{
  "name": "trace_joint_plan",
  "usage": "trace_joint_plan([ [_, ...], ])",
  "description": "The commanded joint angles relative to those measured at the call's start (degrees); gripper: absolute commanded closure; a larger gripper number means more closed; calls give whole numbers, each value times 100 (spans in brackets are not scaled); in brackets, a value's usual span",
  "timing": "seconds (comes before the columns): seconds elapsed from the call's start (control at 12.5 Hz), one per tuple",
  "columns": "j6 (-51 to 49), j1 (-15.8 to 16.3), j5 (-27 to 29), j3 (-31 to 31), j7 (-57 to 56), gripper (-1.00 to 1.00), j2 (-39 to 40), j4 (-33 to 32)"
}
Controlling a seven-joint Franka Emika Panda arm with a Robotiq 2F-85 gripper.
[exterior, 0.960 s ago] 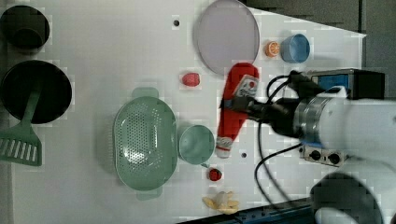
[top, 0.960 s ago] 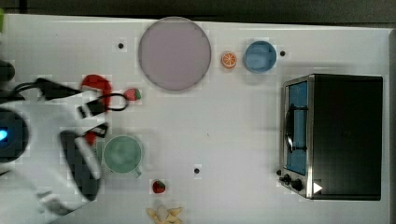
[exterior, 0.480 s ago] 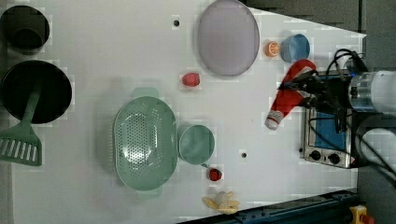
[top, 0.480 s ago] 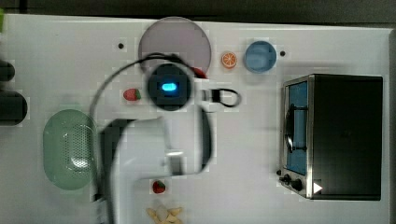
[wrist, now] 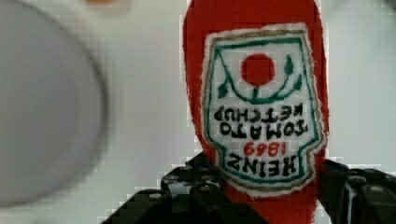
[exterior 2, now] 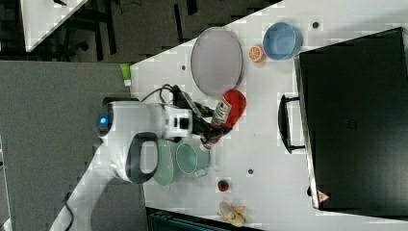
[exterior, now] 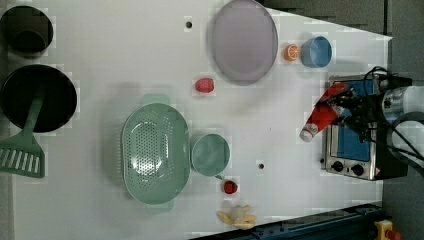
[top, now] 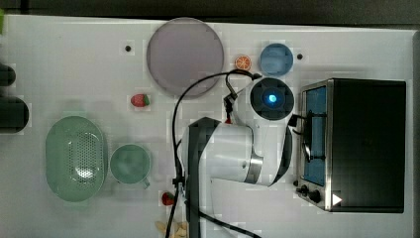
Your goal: Pick ketchup from strainer and place it on the table
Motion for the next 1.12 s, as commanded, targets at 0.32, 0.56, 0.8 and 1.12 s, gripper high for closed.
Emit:
trace_joint_plan([
  [0.32,943,287,15,198,-227,-100,698,-490],
  [0.56,564,294,20,276,-218,-100,116,-205],
  [0.8,-580,302,24,341,15,-100,-415,502],
  [1.12,-1622,323,17,476,20,-100,-715,1716],
])
